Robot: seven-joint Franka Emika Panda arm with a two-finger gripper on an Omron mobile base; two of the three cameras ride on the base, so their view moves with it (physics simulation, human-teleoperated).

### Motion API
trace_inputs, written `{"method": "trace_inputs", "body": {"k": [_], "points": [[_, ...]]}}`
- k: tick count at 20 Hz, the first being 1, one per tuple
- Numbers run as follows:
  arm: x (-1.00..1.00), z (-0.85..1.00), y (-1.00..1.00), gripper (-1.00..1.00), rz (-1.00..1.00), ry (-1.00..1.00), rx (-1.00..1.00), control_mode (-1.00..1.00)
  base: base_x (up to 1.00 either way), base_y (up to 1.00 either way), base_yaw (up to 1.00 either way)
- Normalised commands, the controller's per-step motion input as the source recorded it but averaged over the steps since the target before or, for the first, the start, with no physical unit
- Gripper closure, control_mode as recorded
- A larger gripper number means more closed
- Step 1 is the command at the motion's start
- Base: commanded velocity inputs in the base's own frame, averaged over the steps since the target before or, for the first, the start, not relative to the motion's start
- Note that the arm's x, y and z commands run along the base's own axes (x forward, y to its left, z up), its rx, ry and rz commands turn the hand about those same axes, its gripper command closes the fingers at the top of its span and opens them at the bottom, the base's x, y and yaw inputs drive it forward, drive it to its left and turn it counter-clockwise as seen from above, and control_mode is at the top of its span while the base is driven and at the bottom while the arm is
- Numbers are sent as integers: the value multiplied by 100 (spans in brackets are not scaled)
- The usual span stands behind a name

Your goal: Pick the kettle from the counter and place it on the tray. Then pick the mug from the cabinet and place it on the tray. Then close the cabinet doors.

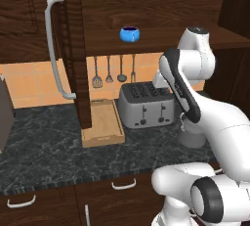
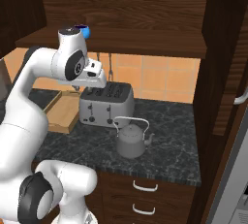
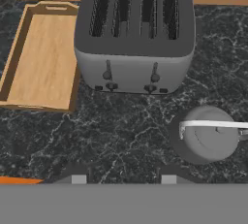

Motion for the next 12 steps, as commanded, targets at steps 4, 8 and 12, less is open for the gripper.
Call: {"method": "trace_inputs", "body": {"k": [4,8,12], "points": [[-25,-10,-2,-100,0,-2,0,-100,0,0,0],[-44,-26,-11,-100,-10,-14,0,-100,0,0,0],[-21,-35,-44,-100,-45,-4,0,-100,0,0,0]]}}
